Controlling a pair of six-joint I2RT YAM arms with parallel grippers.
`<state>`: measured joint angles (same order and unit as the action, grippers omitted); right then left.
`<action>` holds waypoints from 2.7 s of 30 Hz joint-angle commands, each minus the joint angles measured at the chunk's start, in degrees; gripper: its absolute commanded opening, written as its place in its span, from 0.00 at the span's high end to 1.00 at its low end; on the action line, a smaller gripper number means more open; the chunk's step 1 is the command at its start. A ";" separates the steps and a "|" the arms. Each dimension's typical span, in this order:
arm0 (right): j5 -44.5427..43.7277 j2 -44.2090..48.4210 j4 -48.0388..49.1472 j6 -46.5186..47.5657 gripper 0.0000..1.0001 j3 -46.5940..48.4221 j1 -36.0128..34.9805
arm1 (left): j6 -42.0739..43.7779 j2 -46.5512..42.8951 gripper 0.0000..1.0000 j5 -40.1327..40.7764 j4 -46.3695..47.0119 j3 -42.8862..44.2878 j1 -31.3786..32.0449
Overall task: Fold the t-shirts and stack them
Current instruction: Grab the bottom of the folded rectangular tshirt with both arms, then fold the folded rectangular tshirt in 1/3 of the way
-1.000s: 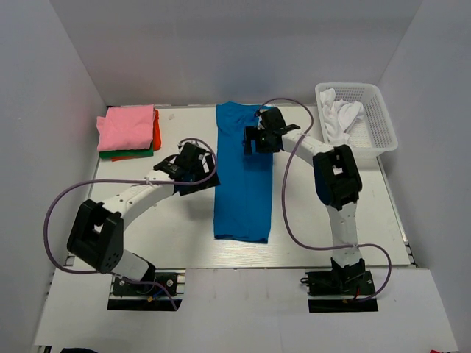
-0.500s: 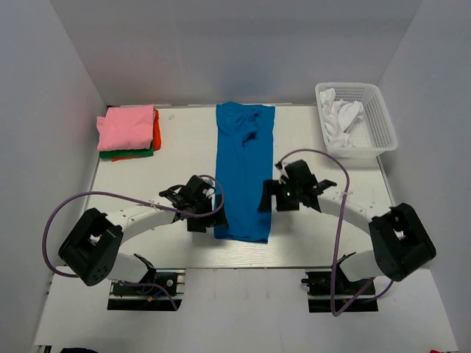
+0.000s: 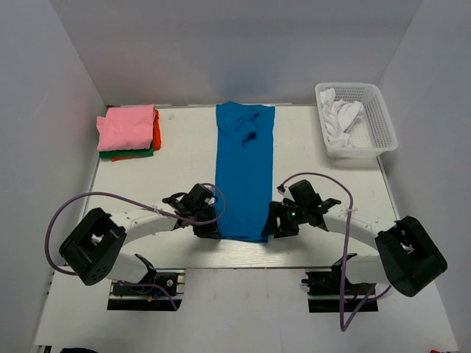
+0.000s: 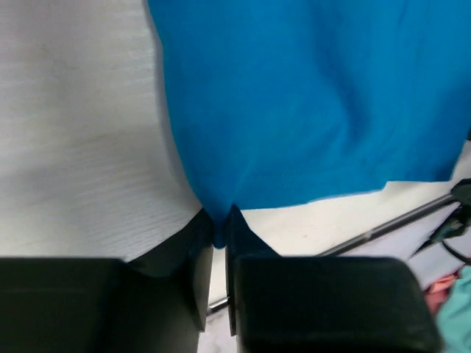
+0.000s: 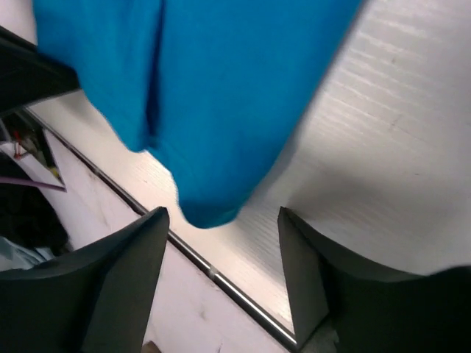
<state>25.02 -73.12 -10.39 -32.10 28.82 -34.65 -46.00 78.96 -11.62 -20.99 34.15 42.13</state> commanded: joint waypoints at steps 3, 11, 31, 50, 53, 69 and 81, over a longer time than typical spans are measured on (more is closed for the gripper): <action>1.51 -3.24 1.86 -0.77 0.57 -1.92 -0.59 | -0.14 1.11 0.86 2.83 -1.68 -1.81 0.32; 3.98 -5.10 5.91 -0.16 1.00 -2.98 -0.76 | -2.07 -0.91 1.00 1.51 0.34 -4.44 0.85; -21.48 -5.53 -0.42 3.09 1.00 18.37 1.25 | 1.27 5.04 1.00 23.45 -7.03 25.22 -1.78; -22.73 -30.67 0.20 9.16 1.00 50.62 10.04 | 13.39 30.37 1.00 27.27 -3.79 58.03 -11.89; -21.94 -34.36 0.11 9.25 1.00 53.00 10.83 | 14.70 33.97 1.00 25.86 -3.79 59.89 -13.12; -21.86 -52.99 -7.17 3.09 0.15 79.61 16.46 | 19.28 53.83 0.06 17.51 -12.00 90.00 -20.32; -12.79 -29.19 5.03 8.55 0.10 42.35 14.18 | 17.09 24.59 0.00 14.01 -2.82 49.29 -19.11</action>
<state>9.96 -107.22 -7.94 -24.91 78.83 -19.57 -27.79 110.04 6.02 -25.82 89.49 21.19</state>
